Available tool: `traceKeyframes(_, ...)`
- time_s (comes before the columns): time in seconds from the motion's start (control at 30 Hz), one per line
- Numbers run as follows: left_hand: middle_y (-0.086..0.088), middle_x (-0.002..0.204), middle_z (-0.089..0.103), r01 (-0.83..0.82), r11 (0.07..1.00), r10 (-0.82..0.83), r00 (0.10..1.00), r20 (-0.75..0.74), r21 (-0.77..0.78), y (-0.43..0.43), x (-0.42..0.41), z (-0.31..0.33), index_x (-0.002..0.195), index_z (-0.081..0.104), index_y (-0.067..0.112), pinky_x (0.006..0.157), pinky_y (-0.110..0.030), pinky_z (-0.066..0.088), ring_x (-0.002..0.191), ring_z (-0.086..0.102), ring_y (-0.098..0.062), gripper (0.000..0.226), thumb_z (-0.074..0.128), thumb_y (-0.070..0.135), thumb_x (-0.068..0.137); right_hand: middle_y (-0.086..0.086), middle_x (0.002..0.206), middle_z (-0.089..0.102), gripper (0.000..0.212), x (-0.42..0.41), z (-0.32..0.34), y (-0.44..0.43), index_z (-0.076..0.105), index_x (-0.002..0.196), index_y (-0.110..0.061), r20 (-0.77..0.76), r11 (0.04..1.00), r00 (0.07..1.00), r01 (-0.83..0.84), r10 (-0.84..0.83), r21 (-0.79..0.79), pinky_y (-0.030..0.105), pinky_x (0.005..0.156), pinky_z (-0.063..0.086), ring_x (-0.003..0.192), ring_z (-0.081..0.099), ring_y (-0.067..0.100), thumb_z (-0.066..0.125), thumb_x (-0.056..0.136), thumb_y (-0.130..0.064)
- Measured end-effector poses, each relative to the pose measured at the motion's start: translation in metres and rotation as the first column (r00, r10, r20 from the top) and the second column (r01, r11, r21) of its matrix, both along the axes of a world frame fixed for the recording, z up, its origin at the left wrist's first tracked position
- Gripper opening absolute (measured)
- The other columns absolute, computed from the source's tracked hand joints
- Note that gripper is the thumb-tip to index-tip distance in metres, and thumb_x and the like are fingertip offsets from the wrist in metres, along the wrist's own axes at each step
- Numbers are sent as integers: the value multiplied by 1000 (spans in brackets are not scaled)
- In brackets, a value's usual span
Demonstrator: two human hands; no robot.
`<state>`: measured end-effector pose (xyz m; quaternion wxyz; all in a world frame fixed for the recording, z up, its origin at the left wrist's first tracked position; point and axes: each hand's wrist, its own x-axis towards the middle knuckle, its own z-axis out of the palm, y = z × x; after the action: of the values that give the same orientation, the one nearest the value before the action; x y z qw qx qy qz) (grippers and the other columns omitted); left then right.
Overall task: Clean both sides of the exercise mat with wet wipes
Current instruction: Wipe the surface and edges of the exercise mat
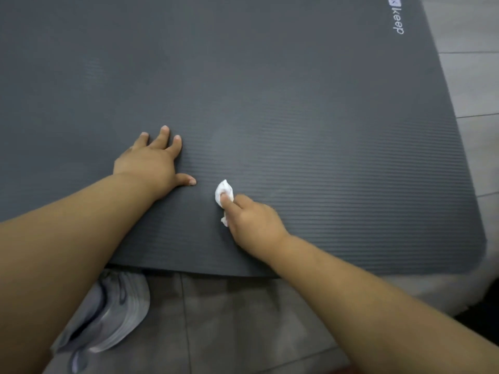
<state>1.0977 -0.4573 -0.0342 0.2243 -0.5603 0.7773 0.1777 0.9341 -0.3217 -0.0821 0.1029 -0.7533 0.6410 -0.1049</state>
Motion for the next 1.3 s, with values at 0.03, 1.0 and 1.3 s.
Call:
traceKeyframes(0.03,7,158,-7,26,1000,-27,999,21,5,5,-1,2,150,4,30,113,-45,19,145,2,-29,83,43,65,86,9,67,60,36,-15,0,1,70,104,-7,-25,1000,1000,-13,13,-26,21,31,26,36,53,28,68,71,-21)
traceKeyframes(1.0,-5,155,13,469,859,-506,841,191,205,112,15,60,149,19,25,115,-47,16,141,13,-32,89,50,70,79,14,115,39,88,-12,31,120,6,150,-8,-40,914,960,275,-275,299,39,79,44,96,50,31,55,84,-39)
traceKeyframes(1.3,-13,145,36,603,792,-601,749,279,89,122,-17,74,144,26,5,102,-40,40,124,47,-35,49,37,13,96,16,72,50,50,-60,43,104,65,87,1,-187,975,966,198,-177,98,23,36,15,35,42,28,81,40,7)
